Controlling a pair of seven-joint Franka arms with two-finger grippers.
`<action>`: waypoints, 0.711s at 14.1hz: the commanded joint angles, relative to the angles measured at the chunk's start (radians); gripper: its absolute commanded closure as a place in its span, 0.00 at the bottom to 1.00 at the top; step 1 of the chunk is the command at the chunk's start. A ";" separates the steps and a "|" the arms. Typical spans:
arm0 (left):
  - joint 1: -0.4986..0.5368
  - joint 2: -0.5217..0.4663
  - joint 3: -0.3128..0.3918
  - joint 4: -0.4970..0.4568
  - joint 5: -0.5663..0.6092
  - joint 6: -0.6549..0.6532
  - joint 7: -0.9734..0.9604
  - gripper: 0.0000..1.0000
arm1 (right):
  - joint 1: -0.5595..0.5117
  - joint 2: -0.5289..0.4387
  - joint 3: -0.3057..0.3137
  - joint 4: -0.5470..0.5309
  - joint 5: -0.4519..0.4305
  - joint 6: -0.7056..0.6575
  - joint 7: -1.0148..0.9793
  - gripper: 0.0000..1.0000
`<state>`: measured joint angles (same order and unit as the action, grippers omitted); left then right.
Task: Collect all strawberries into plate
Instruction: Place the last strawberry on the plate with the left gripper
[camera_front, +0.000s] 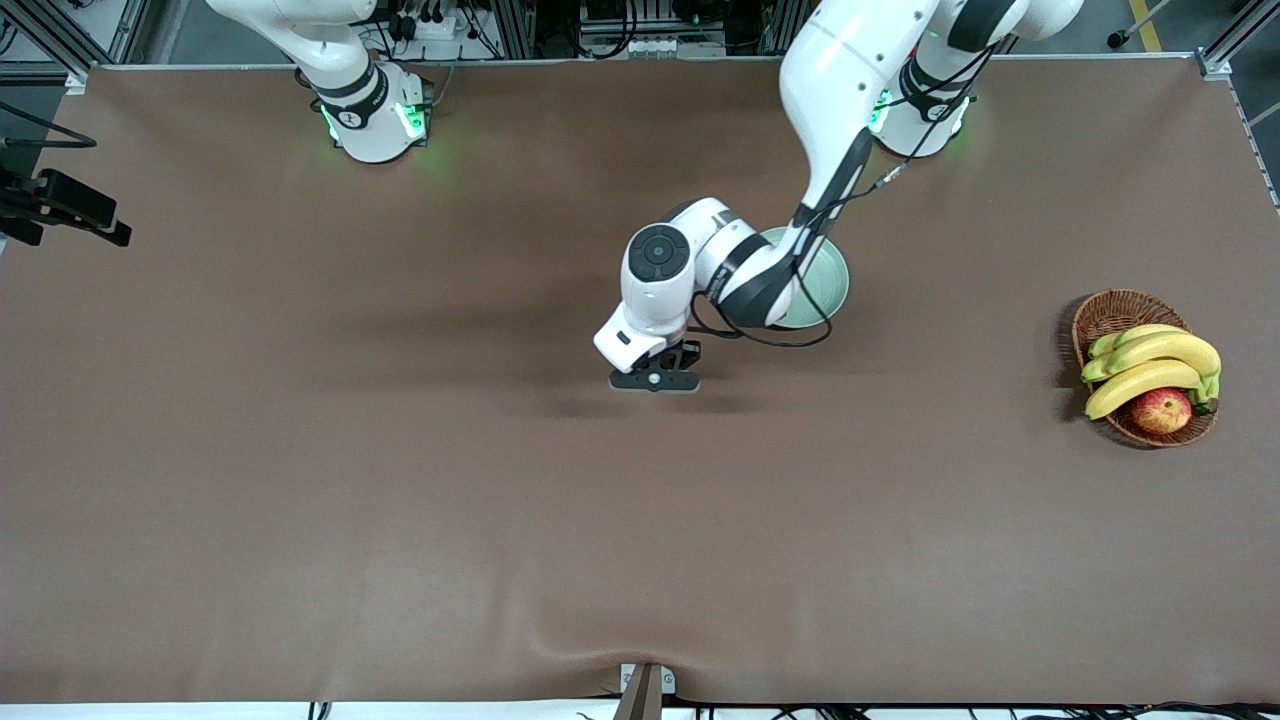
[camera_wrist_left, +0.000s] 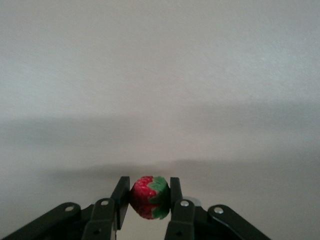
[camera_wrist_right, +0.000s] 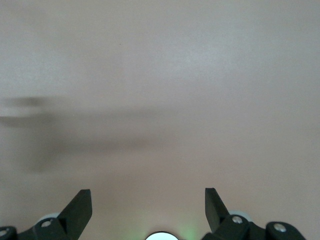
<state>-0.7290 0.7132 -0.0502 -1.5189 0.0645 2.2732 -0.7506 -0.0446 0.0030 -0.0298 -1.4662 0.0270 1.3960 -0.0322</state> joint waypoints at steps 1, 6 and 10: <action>0.037 -0.125 -0.002 -0.151 0.000 -0.020 0.059 1.00 | 0.020 0.006 -0.013 0.029 -0.021 -0.017 -0.014 0.00; 0.101 -0.322 -0.002 -0.390 0.001 -0.018 0.102 1.00 | 0.023 -0.015 -0.013 0.003 -0.012 -0.020 -0.051 0.00; 0.118 -0.441 0.001 -0.590 0.017 0.012 0.102 1.00 | 0.020 -0.023 -0.012 -0.005 -0.012 -0.031 -0.054 0.00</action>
<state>-0.6157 0.3668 -0.0475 -1.9733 0.0662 2.2529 -0.6598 -0.0357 0.0005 -0.0315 -1.4610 0.0260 1.3761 -0.0711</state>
